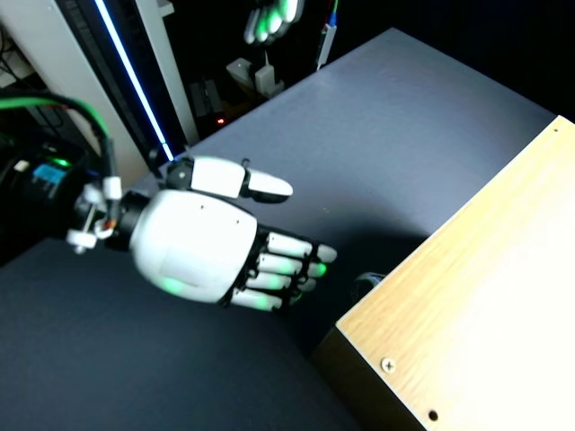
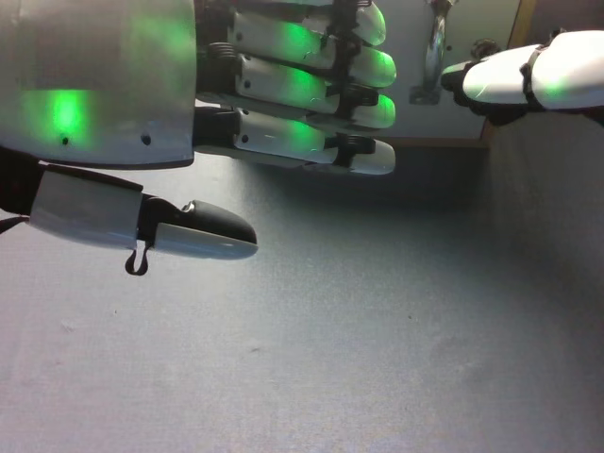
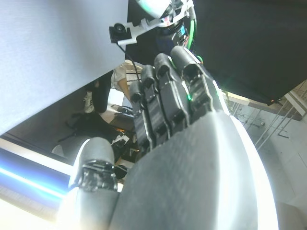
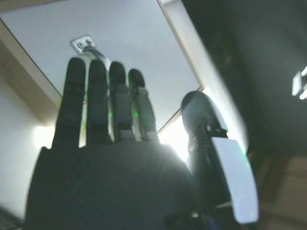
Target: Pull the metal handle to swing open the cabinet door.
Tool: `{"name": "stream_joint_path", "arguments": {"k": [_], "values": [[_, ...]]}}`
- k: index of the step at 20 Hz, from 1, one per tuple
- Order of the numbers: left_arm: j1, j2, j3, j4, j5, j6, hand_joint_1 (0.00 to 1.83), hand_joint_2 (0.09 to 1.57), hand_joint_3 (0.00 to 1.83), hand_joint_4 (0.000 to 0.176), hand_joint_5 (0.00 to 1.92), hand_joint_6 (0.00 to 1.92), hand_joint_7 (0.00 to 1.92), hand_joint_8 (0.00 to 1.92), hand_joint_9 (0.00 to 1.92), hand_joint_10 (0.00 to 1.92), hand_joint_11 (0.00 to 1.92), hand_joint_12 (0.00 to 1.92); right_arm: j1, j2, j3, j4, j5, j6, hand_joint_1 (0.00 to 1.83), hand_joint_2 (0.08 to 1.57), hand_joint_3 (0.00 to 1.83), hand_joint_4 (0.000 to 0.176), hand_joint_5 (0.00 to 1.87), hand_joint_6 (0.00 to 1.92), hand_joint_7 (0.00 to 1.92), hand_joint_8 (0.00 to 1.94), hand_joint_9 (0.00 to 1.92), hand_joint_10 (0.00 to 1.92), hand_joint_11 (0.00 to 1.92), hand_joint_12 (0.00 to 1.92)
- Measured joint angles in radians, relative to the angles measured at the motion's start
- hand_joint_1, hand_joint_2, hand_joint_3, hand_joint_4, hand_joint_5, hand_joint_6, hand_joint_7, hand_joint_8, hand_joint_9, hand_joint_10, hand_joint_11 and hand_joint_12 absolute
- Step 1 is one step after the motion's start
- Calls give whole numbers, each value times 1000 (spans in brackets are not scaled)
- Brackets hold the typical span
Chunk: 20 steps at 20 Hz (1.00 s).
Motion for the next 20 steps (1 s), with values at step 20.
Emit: {"name": "stream_joint_path", "arguments": {"k": [20], "values": [[0, 0, 0, 0, 0, 0, 0, 1487, 11, 0, 479, 4, 472, 4, 419, 3, 94, 728, 0, -25, 121, 488, -2, -1, 0, 1533, 4, 0, 467, 6, 446, 4, 391, 8, 0, 967]]}}
